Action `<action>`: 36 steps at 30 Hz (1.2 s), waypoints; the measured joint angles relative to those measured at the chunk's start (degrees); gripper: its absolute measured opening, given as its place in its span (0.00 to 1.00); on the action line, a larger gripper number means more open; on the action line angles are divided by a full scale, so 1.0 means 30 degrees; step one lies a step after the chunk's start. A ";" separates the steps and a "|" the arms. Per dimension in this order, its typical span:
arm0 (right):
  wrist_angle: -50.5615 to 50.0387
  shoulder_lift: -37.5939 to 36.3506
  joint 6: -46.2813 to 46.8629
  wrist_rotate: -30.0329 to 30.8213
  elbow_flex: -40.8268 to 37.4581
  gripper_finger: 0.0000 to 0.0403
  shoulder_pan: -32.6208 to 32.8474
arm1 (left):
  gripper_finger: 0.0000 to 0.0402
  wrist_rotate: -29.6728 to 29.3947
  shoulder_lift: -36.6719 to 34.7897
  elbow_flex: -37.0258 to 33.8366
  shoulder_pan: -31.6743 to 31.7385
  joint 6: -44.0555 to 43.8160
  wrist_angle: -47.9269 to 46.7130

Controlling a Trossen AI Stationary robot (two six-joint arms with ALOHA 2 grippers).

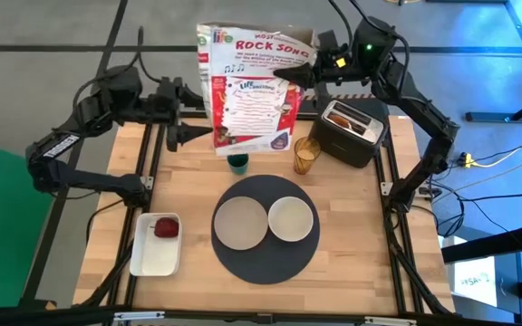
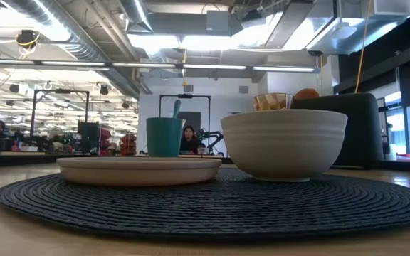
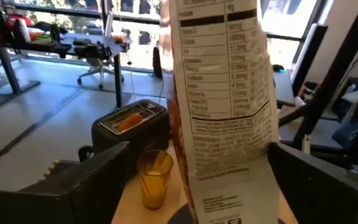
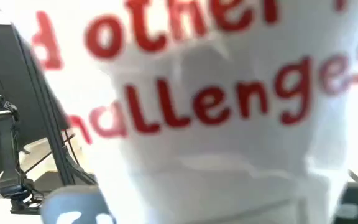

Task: Arrange a breakfast setting
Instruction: Pour the cereal from the cereal box into the white bowl

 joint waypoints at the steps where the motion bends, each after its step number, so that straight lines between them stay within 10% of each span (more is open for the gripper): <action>1: 0.0039 -0.0038 0.0012 0.0040 0.0000 0.00 -0.0089 | 0.96 -0.0062 -0.0058 0.0000 -0.0001 -0.0029 0.0124; 19: 0.0612 -0.0775 0.0139 0.0226 0.0000 0.00 -0.0400 | 0.99 -0.3861 0.0515 -0.0015 -0.0003 0.0565 0.0396; 27: 0.0825 -0.0789 0.0136 0.0138 -0.0007 0.00 -0.0407 | 0.98 -0.0561 0.2563 -0.0007 -0.0015 0.1107 0.2925; 36: 0.0615 -0.0879 0.0069 -0.0014 -0.0029 0.00 -0.0422 | 0.63 -0.0463 0.3585 -0.0007 0.0011 0.1626 0.2839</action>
